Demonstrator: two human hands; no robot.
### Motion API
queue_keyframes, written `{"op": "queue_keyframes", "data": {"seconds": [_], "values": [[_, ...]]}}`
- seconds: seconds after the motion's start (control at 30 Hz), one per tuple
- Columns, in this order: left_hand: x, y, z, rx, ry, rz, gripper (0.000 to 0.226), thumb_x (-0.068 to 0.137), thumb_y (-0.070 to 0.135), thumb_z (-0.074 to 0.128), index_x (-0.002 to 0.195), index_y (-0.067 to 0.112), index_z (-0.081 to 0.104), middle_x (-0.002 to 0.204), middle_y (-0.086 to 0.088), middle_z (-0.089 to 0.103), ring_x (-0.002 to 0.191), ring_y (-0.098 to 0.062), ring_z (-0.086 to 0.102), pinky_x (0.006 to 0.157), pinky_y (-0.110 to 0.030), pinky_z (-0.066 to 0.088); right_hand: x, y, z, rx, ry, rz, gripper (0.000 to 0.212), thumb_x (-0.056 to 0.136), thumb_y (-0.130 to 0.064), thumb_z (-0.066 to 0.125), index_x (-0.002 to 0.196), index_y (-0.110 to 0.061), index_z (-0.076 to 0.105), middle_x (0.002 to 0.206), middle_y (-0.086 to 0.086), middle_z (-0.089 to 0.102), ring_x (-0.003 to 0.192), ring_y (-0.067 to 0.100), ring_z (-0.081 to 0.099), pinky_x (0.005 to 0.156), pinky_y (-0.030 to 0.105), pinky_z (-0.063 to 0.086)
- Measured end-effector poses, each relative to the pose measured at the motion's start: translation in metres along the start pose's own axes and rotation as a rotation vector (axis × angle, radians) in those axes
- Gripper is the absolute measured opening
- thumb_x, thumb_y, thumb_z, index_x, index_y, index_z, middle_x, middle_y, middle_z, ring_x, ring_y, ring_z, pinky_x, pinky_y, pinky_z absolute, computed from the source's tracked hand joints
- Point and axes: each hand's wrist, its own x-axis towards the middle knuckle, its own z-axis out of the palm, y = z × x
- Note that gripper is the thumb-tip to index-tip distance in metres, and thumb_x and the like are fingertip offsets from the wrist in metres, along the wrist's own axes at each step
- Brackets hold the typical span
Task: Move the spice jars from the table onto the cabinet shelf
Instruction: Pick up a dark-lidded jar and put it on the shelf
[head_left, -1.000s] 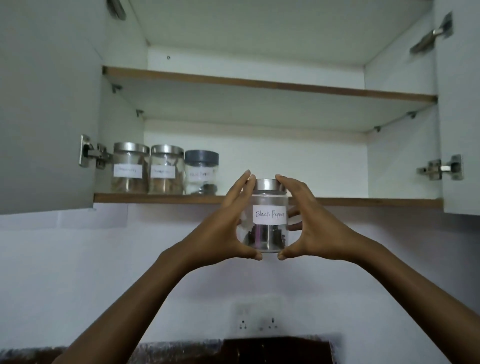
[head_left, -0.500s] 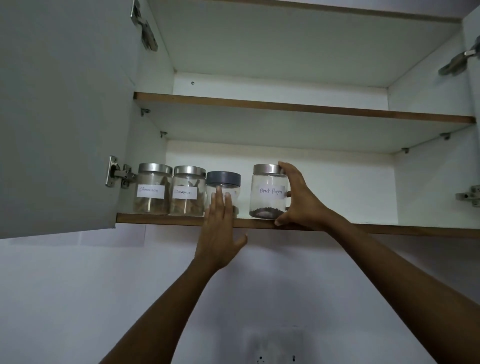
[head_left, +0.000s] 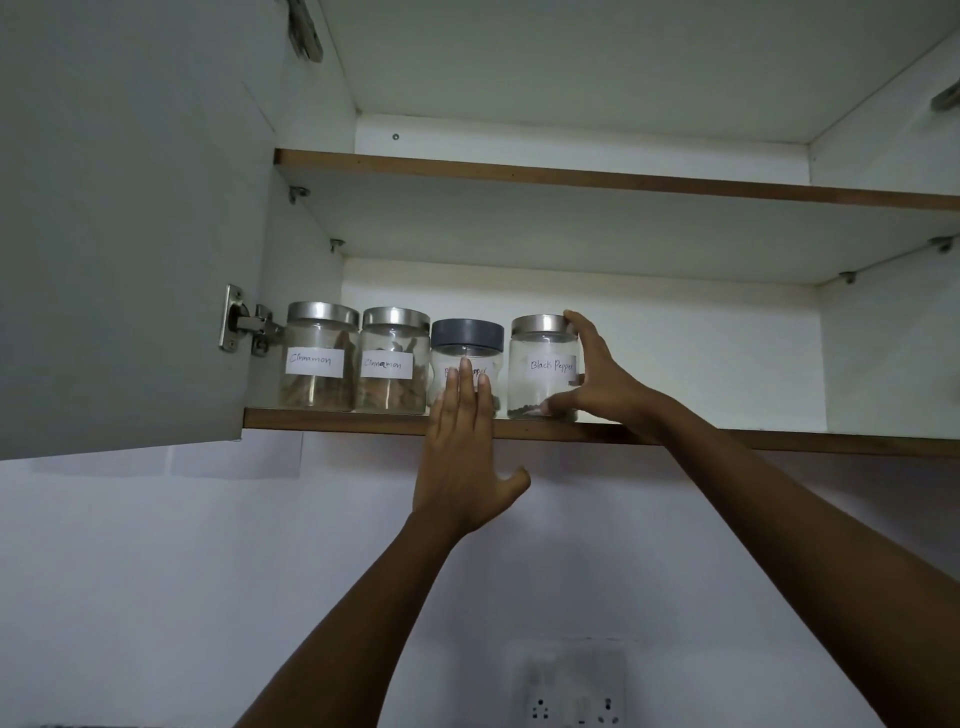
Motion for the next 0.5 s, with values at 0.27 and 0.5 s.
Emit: {"op": "queue_keyframes", "data": {"seconds": [0.27, 0.5], "values": [[0.000, -0.003, -0.003, -0.056, -0.002, 0.027, 0.105, 0.067, 0.064, 0.028, 0.148, 0.006, -0.004, 0.156, -0.011, -0.015, 0.142, -0.023, -0.020, 0.111, -0.032, -0.014, -0.006, -0.006, 0.015, -0.043, 0.026, -0.001, 0.114, 0.069, -0.005, 0.077, 0.148, -0.025, -0.003, 0.153, -0.003, 0.005, 0.135, 0.023, 0.026, 0.107, 0.041, 0.038], [0.001, -0.007, -0.012, -0.164, -0.088, 0.049, 0.103, 0.077, 0.061, 0.041, 0.147, 0.008, -0.013, 0.153, -0.011, -0.026, 0.136, -0.021, -0.032, 0.116, -0.039, -0.013, -0.055, -0.007, 0.017, -0.071, 0.130, 0.073, 0.109, 0.077, -0.012, 0.074, 0.147, -0.029, -0.007, 0.153, -0.003, -0.002, 0.136, 0.022, 0.025, 0.106, 0.033, 0.034]]}}
